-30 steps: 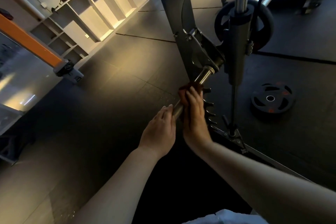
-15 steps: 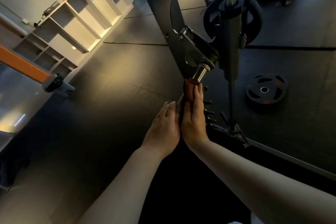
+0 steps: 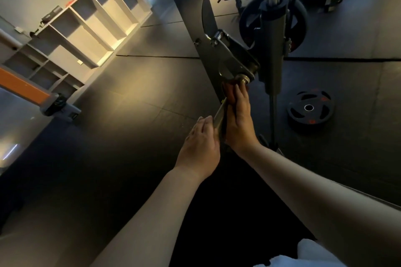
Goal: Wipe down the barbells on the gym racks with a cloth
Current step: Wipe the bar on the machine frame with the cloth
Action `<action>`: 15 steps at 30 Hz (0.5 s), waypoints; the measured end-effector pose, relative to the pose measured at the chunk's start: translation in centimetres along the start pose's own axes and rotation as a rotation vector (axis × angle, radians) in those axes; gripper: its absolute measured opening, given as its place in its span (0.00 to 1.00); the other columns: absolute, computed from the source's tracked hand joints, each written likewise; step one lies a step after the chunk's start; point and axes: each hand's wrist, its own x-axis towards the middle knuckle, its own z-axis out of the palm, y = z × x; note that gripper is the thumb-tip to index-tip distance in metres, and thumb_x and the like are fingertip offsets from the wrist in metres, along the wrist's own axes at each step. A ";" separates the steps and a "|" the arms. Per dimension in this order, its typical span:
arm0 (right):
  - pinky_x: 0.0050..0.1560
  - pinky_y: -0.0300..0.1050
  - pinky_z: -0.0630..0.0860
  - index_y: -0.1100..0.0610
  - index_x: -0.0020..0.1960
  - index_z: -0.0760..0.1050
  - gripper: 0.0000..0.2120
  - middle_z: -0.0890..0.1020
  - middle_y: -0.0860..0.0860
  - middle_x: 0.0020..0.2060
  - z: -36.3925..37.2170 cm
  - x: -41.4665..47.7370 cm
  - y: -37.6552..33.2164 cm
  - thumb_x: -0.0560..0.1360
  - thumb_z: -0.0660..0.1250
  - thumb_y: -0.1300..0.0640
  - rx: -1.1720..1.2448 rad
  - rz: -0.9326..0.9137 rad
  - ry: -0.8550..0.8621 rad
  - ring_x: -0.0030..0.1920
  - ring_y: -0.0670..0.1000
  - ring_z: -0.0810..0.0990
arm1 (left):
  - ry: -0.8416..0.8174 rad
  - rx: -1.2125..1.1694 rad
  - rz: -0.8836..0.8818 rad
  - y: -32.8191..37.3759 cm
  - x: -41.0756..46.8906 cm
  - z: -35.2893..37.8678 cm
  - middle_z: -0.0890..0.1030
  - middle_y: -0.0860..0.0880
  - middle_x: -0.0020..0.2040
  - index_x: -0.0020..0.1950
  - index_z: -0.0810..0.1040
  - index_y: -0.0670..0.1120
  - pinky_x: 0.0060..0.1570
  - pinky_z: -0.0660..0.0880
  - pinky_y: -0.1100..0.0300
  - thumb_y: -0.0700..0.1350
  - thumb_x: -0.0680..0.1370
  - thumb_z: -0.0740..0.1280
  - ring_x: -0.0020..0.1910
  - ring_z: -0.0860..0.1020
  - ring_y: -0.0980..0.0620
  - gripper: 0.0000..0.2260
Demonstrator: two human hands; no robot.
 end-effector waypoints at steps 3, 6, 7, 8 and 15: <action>0.69 0.20 0.47 0.48 0.84 0.47 0.30 0.45 0.43 0.83 0.1 -0.1 -0.6 0.87 0.55 0.60 0.027 0.048 0.001 0.81 0.40 0.45 | -0.007 -0.004 -0.009 -0.1 -0.1 0.0 0.57 0.47 0.82 0.83 0.52 0.47 0.77 0.53 0.55 0.51 0.86 0.51 0.81 0.53 0.51 0.25; 0.67 0.17 0.46 0.44 0.84 0.43 0.31 0.41 0.39 0.82 1.0 -3.2 -0.4 0.87 0.54 0.58 0.064 0.066 -0.011 0.80 0.36 0.42 | -0.004 -0.033 -0.019 0.1 -0.1 0.1 0.58 0.48 0.82 0.82 0.54 0.48 0.78 0.53 0.54 0.52 0.87 0.49 0.81 0.53 0.52 0.24; 0.67 0.17 0.47 0.43 0.84 0.42 0.31 0.40 0.39 0.82 1.2 -3.8 -0.3 0.87 0.54 0.58 0.086 0.079 -0.024 0.79 0.35 0.42 | -0.005 -0.041 -0.021 0.1 0.0 0.0 0.58 0.48 0.82 0.82 0.54 0.48 0.78 0.53 0.54 0.53 0.87 0.48 0.81 0.53 0.53 0.24; 0.66 0.17 0.47 0.44 0.84 0.42 0.31 0.40 0.40 0.82 1.3 -3.9 -0.3 0.87 0.53 0.58 0.103 0.097 -0.026 0.79 0.35 0.42 | -0.005 -0.044 -0.020 0.2 0.1 0.0 0.58 0.48 0.82 0.82 0.54 0.48 0.79 0.52 0.54 0.53 0.87 0.48 0.81 0.52 0.53 0.24; 0.66 0.18 0.47 0.48 0.84 0.42 0.31 0.41 0.45 0.83 -0.2 0.7 -0.9 0.87 0.54 0.60 0.086 0.117 0.021 0.76 0.33 0.43 | -0.024 0.003 0.040 0.1 1.0 -0.2 0.52 0.49 0.83 0.83 0.49 0.48 0.76 0.48 0.58 0.50 0.87 0.51 0.81 0.48 0.55 0.26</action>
